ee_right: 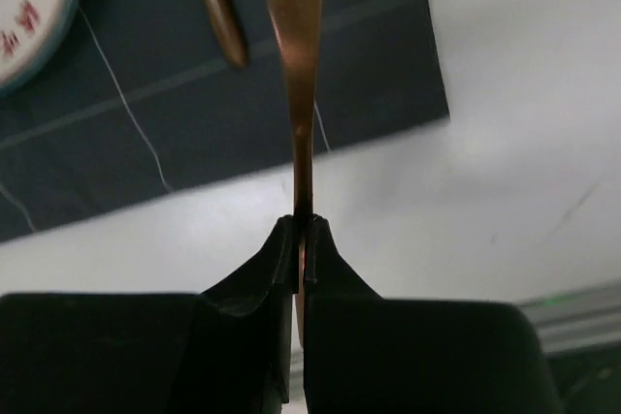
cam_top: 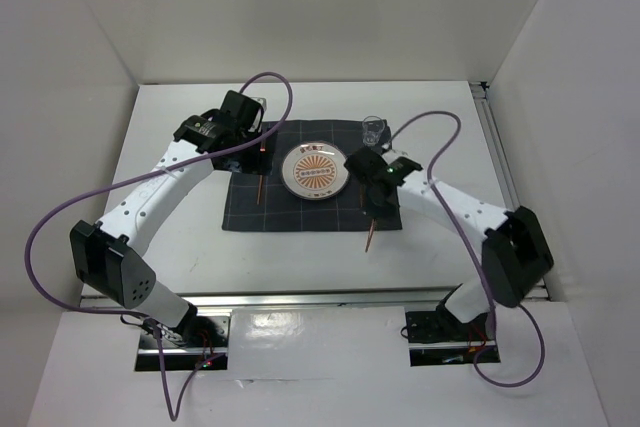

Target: Set the dinner table for one person

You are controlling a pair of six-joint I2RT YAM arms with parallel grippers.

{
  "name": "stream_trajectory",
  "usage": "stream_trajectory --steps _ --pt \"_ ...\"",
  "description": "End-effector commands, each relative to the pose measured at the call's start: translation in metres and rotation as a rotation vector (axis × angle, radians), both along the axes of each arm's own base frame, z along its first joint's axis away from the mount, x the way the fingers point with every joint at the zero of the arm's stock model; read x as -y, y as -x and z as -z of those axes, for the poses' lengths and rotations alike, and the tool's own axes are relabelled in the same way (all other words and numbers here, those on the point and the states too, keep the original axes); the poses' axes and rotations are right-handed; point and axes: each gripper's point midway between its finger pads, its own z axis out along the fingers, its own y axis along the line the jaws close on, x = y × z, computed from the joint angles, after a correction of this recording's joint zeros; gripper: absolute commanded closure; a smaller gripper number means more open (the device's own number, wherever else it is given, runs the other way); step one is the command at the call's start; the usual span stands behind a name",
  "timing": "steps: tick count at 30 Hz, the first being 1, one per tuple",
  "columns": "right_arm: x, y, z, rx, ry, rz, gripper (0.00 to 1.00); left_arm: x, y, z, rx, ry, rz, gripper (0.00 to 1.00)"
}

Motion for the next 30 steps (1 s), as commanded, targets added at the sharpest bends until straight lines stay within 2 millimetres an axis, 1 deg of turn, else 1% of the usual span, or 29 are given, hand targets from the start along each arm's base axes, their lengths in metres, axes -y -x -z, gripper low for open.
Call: stream_trajectory --steps 1,3,4,5,7,8,9,10,11,12,13,15,16,18,21,22,24,25,27,28,30 --pt "-0.006 -0.064 -0.009 0.064 0.127 -0.265 1.00 0.002 -0.004 -0.012 0.044 0.002 0.021 0.09" --pt "-0.006 -0.079 -0.004 0.041 0.138 -0.312 1.00 0.001 -0.003 -0.011 0.036 -0.002 0.021 0.09" --pt "-0.005 -0.089 0.005 0.029 0.157 -0.360 1.00 0.001 -0.003 -0.011 0.036 -0.002 0.021 0.09" --pt "0.000 -0.102 0.002 0.042 0.144 -0.357 1.00 -0.001 -0.003 -0.011 0.039 -0.009 0.016 0.09" --pt "0.007 -0.119 0.004 0.054 0.117 -0.377 1.00 -0.001 -0.003 -0.011 0.039 -0.009 0.016 0.09" --pt "0.008 -0.127 0.004 0.061 0.101 -0.387 1.00 -0.002 -0.001 -0.010 0.031 -0.013 0.016 0.09" --pt "0.008 -0.131 0.004 0.058 0.082 -0.390 1.00 -0.002 -0.001 -0.010 0.031 -0.013 0.016 0.09" --pt "0.015 -0.143 0.006 0.067 0.080 -0.391 1.00 -0.002 -0.001 -0.010 0.031 -0.013 0.016 0.09" --pt "0.016 -0.146 0.009 0.068 0.077 -0.402 1.00 -0.002 -0.001 -0.010 0.031 -0.013 0.016 0.09" --pt "0.012 -0.155 0.009 0.095 0.084 -0.447 1.00 -0.002 -0.001 -0.010 0.031 -0.013 0.016 0.09" --pt "0.012 -0.158 0.008 0.109 0.088 -0.457 1.00 -0.002 -0.001 -0.010 0.031 -0.013 0.016 0.09" --pt "0.008 -0.164 0.017 0.103 0.095 -0.502 1.00 -0.002 -0.001 -0.010 0.031 -0.013 0.016 0.09" --pt "0.006 -0.168 0.016 0.107 0.099 -0.510 1.00 -0.001 -0.003 -0.013 0.039 -0.009 0.016 0.09" --pt "0.004 -0.170 0.026 0.083 0.099 -0.528 1.00 -0.001 -0.003 -0.013 0.039 -0.009 0.016 0.09" --pt "0.003 -0.171 0.035 0.064 0.102 -0.529 1.00 -0.002 -0.004 -0.010 0.034 -0.020 0.011 0.09" --pt "0.003 -0.176 0.036 0.073 0.109 -0.524 1.00 -0.002 -0.004 -0.010 0.034 -0.020 0.011 0.09" --pt "0.008 -0.182 0.037 0.075 0.116 -0.493 1.00 -0.001 -0.003 -0.013 0.034 -0.016 0.025 0.09" --pt "0.010 -0.182 0.042 0.066 0.123 -0.467 1.00 -0.001 -0.003 -0.013 0.034 -0.016 0.025 0.09" --pt "0.013 -0.185 0.039 0.069 0.118 -0.450 0.91 -0.002 -0.001 -0.012 0.026 -0.020 0.025 0.09" --pt "0.011 -0.187 0.036 0.078 0.112 -0.441 0.87 -0.002 -0.003 -0.016 0.037 -0.023 0.020 0.09" --pt "0.012 -0.185 0.036 0.069 0.113 -0.442 0.70 -0.002 -0.003 -0.016 0.037 -0.023 0.020 0.09"
